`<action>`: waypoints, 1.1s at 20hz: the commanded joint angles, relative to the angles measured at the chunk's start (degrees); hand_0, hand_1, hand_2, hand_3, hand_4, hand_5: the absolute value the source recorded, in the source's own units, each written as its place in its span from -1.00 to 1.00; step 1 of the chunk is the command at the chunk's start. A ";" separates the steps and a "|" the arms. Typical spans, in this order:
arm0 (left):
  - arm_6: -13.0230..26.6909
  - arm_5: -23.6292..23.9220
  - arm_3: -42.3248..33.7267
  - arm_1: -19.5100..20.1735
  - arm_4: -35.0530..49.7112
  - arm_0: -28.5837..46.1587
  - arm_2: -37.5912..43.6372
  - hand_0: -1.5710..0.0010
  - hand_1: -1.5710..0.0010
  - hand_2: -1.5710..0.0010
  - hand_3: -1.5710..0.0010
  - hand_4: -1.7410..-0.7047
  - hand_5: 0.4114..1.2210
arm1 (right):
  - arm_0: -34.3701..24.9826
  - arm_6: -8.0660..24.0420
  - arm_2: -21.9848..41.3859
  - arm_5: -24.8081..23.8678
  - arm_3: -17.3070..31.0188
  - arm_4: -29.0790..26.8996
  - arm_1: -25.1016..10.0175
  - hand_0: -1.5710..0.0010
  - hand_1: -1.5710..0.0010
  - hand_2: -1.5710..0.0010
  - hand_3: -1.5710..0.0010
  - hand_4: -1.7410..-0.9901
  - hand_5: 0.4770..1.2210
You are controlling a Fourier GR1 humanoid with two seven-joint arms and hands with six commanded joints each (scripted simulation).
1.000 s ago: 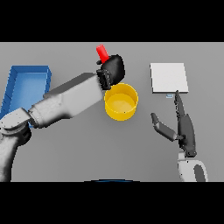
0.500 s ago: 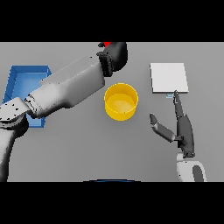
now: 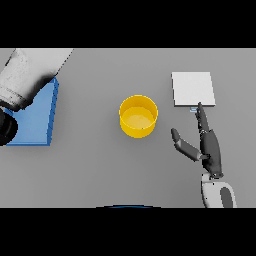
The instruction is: Pick up the red beaker and tilt it to pour out 1 green nut into yellow bowl. Pick up the yellow bowl and place it on the metallic measuring scale.
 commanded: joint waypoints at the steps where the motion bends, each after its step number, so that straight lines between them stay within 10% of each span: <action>1: 1.36 0.83 1.88 0.92 3.50 0.40 3.50 -1.00 -1.00 -0.97 -0.76 -0.97 1.00 | 0.01 0.29 -0.50 0.26 -0.08 -0.57 -0.45 1.00 1.00 1.00 1.00 0.44 -0.69; 10: 8.40 12.88 4.80 12.83 29.96 13.04 23.16 -1.00 -1.00 -1.00 -0.80 -1.00 1.00 | -1.69 -1.52 -0.90 1.61 1.76 -1.06 -2.17 1.00 1.00 1.00 1.00 0.38 -0.69; 22: 31.19 34.67 -33.80 24.00 49.74 50.95 26.99 -1.00 -1.00 -1.00 -0.84 -1.00 1.00 | -1.81 -1.03 0.42 1.91 1.83 1.10 -3.20 1.00 1.00 1.00 1.00 0.40 -0.50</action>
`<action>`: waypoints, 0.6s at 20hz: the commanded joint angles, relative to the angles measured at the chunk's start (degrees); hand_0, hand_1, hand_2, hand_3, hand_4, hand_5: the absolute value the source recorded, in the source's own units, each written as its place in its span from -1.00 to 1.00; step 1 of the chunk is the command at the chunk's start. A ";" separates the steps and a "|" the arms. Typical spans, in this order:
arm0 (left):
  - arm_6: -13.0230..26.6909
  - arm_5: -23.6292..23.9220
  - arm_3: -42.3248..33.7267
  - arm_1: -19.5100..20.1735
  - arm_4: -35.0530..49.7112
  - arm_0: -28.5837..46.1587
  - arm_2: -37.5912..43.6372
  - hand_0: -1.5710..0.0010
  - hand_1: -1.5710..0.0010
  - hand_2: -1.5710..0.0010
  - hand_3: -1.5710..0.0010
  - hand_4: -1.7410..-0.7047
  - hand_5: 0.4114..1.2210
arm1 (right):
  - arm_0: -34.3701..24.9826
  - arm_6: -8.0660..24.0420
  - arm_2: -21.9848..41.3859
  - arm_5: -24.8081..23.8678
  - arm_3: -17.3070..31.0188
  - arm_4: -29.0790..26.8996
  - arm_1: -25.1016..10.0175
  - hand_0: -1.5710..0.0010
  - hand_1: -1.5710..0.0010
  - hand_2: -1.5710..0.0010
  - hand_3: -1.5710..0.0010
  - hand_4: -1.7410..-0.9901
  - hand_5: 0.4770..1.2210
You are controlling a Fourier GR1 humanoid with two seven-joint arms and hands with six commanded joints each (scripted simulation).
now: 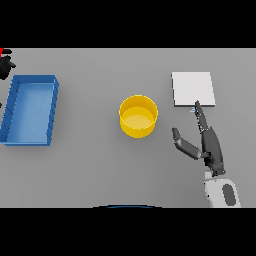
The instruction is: Pick up the red beaker and tilt it to pour out 1 green nut into yellow bowl. Pick up the yellow bowl and place it on the metallic measuring scale.
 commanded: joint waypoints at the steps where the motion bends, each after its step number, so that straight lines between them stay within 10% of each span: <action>1: 0.66 0.83 -1.92 0.36 0.76 1.82 -0.16 -1.00 -1.00 -1.00 -0.84 -1.00 1.00 | 0.27 -0.13 0.15 0.12 0.31 -0.01 0.16 1.00 1.00 1.00 1.00 0.40 -0.50; 6: 3.99 5.95 -6.77 0.13 2.58 7.39 -2.48 -1.00 -1.00 -1.00 -0.94 -1.00 0.95 | 0.20 -0.34 0.31 -0.22 -0.22 0.57 0.00 1.00 1.00 1.00 1.00 0.40 -0.49; 10: 5.53 7.70 -7.31 0.69 3.69 8.85 -5.27 -1.00 -1.00 -1.00 -0.97 -1.00 0.37 | 1.09 -0.94 0.25 -0.04 0.23 0.11 0.26 1.00 1.00 1.00 1.00 0.43 -0.50; 12: 5.53 5.34 -8.05 2.36 4.72 8.80 -7.03 -1.00 -1.00 -1.00 -0.91 -0.59 0.12 | 2.01 -2.10 0.37 -0.26 -0.79 0.51 -0.07 1.00 1.00 1.00 1.00 0.45 -0.50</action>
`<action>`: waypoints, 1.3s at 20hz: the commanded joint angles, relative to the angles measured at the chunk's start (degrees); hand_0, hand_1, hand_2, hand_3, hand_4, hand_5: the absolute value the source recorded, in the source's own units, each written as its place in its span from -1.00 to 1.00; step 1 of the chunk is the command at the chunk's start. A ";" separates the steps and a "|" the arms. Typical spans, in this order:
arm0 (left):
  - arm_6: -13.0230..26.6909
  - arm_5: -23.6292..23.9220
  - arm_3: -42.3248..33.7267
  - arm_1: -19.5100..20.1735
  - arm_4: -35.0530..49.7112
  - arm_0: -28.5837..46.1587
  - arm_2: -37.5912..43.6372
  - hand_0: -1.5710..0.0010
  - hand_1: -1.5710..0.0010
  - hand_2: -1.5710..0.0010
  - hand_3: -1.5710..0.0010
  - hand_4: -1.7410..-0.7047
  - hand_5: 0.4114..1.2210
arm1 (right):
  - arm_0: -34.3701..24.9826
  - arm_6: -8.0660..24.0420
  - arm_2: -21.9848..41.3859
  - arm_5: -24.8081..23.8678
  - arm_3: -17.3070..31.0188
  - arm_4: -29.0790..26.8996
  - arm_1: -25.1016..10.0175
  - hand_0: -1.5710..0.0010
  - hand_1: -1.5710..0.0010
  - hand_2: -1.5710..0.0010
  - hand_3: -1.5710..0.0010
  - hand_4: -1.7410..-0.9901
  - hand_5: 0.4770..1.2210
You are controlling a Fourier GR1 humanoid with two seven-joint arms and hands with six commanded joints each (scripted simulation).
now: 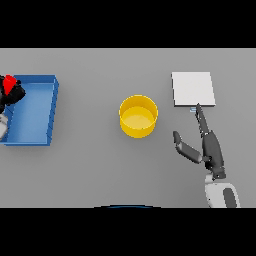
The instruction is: Pick up the red beaker and tilt it to pour out 1 green nut into yellow bowl. Pick up the yellow bowl and place it on the metallic measuring scale.
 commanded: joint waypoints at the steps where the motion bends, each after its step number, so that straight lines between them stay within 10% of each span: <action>1: -0.30 -2.33 -1.66 0.76 0.70 0.44 -0.36 -0.99 -0.84 -0.82 -0.73 -0.29 0.04 | -0.75 1.06 -0.02 0.28 0.03 -0.47 0.22 1.00 1.00 1.00 1.00 0.46 -0.50; 5: 0.01 -11.00 -5.21 4.29 6.19 1.35 -1.04 0.05 0.23 0.22 0.26 0.49 -0.19 | -0.43 1.20 -0.02 0.00 -0.40 -0.16 0.05 1.00 1.00 1.00 1.00 0.49 -0.49; 9: -0.30 -14.16 -5.21 4.70 8.36 1.01 -0.89 0.61 0.68 0.68 0.70 0.76 -0.32 | 0.01 1.03 0.52 0.08 -0.53 0.26 0.24 1.00 1.00 1.00 1.00 0.47 -0.49; 19: -5.79 -11.50 -3.58 2.57 8.46 0.20 0.70 0.96 0.97 0.97 0.97 0.86 -0.34 | -2.38 3.54 3.02 1.60 -1.07 4.13 -1.66 1.00 1.00 1.00 1.00 0.54 -0.42; 26: -5.91 -11.53 -3.47 1.88 8.75 0.23 0.44 0.99 0.99 0.99 0.99 0.83 -0.26 | -13.16 6.97 8.22 9.37 1.54 13.52 -11.60 1.00 1.00 1.00 1.00 0.23 -0.45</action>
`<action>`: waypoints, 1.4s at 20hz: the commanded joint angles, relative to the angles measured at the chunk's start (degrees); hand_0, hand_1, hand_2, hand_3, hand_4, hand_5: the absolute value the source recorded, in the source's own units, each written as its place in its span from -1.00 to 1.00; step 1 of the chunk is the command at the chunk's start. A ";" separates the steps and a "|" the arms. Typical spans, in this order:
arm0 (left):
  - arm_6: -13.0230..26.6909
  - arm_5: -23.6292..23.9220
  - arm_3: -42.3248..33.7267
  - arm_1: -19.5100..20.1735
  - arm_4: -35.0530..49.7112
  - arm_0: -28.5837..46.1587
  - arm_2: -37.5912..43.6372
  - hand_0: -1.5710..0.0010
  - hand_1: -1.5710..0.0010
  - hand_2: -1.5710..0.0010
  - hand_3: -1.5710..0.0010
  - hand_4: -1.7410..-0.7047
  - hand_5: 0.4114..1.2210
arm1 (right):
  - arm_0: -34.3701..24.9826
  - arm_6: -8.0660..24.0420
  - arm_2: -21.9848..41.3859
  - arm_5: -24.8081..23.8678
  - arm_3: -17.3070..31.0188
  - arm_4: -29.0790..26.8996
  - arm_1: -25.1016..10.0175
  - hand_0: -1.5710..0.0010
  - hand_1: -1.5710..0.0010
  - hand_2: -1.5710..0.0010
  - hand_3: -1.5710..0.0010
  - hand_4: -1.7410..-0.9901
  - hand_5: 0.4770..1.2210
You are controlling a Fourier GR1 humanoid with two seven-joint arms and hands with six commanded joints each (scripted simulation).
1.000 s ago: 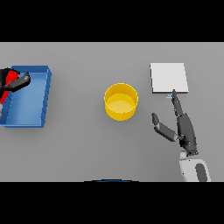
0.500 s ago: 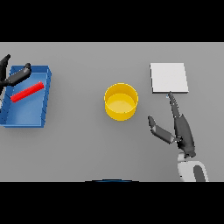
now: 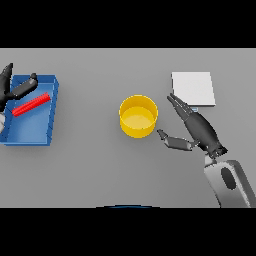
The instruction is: Pick up the red beaker and tilt it to pour out 1 green nut into yellow bowl. Pick up the yellow bowl and place it on the metallic measuring scale.
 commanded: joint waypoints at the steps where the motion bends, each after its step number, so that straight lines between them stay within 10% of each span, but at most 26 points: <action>1: -0.04 0.01 -0.35 0.24 -0.10 0.13 -0.10 0.99 0.99 0.99 0.99 0.83 -0.26 | -1.81 0.21 1.16 0.91 1.15 2.05 -1.33 1.00 1.00 1.00 1.00 0.22 -0.46; 9: -0.27 -0.19 -0.02 0.03 -0.11 -0.68 -0.10 1.00 1.00 1.00 1.00 0.82 -0.23 | -15.45 -3.49 10.05 8.97 8.54 11.43 -6.15 1.00 1.00 1.00 1.00 0.25 -0.52; 28: -0.13 -0.22 -0.94 1.06 -0.17 0.16 -0.29 1.00 1.00 1.00 1.00 0.82 -0.19 | -29.46 -7.58 20.46 18.34 27.43 17.12 -2.18 1.00 1.00 1.00 1.00 0.17 -0.47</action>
